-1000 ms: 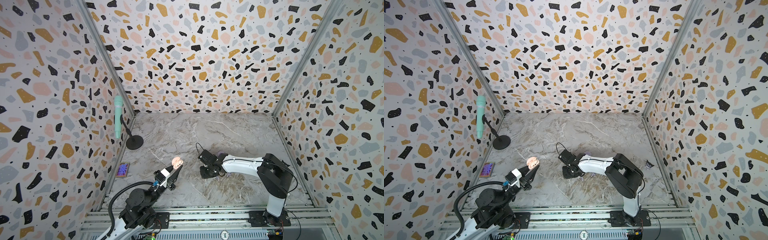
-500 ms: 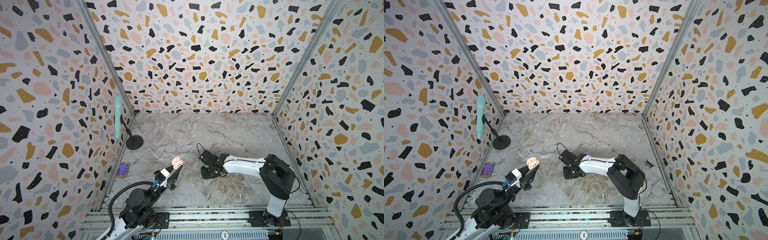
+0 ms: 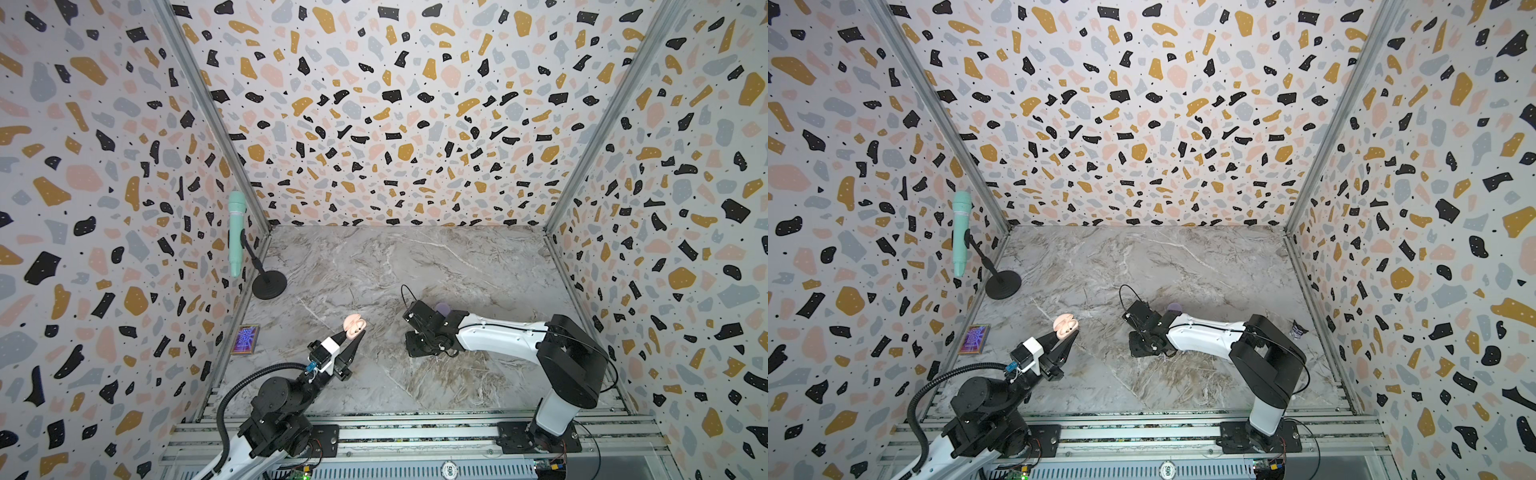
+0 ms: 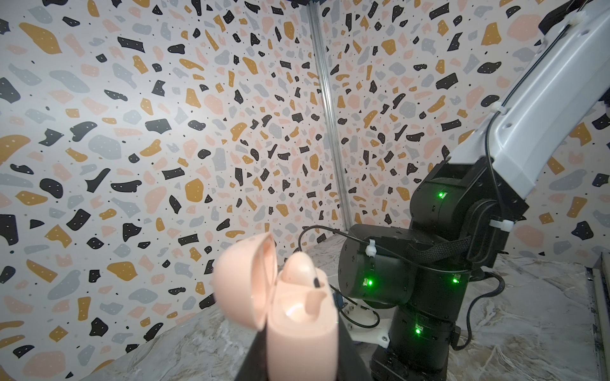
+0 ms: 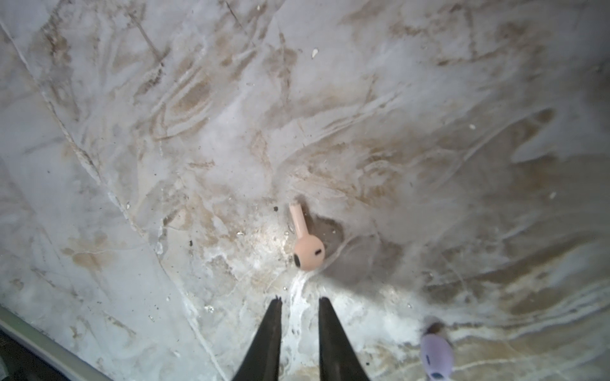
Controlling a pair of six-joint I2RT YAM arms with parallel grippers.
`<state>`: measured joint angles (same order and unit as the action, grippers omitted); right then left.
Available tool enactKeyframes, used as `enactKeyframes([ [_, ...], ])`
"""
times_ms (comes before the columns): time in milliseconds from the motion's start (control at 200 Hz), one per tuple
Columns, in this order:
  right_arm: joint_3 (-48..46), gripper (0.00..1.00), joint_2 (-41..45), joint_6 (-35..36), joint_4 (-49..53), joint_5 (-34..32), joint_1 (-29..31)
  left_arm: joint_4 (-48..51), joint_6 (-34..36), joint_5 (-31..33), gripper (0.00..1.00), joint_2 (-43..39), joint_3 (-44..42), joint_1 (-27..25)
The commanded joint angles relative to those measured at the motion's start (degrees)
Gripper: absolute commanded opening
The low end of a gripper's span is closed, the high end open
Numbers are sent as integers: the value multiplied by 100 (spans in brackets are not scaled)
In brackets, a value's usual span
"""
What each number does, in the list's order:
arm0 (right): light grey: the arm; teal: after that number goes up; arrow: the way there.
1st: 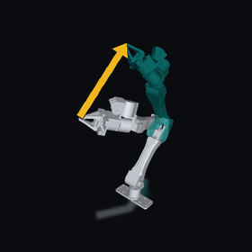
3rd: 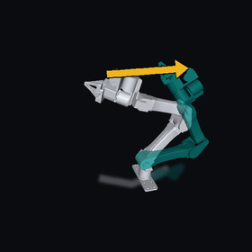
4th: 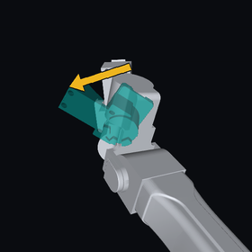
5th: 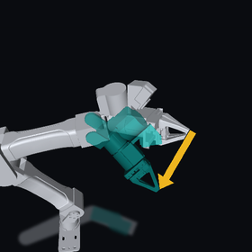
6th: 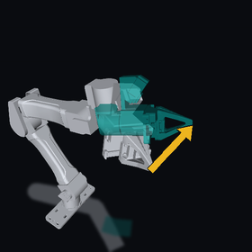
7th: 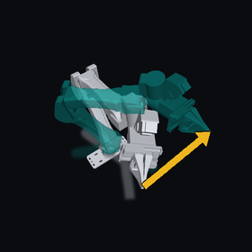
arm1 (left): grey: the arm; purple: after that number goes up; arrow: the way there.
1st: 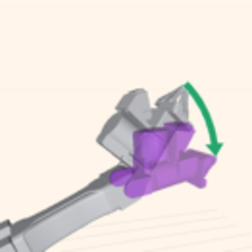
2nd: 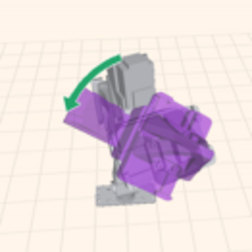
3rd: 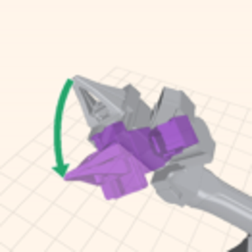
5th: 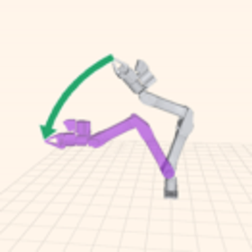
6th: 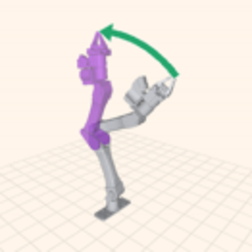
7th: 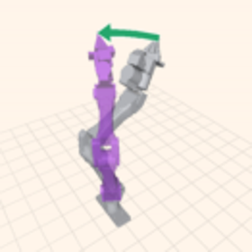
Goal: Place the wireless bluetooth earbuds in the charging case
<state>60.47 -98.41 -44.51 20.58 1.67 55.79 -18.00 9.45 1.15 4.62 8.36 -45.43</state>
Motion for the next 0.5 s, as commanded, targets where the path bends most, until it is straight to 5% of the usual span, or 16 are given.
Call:
enactKeyframes([
  [0,-25,23,195,5,-28,-93,17,-217,4,-27,0,-1,-35,11],
  [320,87,40,104,128,89,-88,-26,-239,4,-35,0,8,-45,14],
  [495,119,41,-13,497,-131,-98,-159,-239,9,-36,0,0,-41,15],
])
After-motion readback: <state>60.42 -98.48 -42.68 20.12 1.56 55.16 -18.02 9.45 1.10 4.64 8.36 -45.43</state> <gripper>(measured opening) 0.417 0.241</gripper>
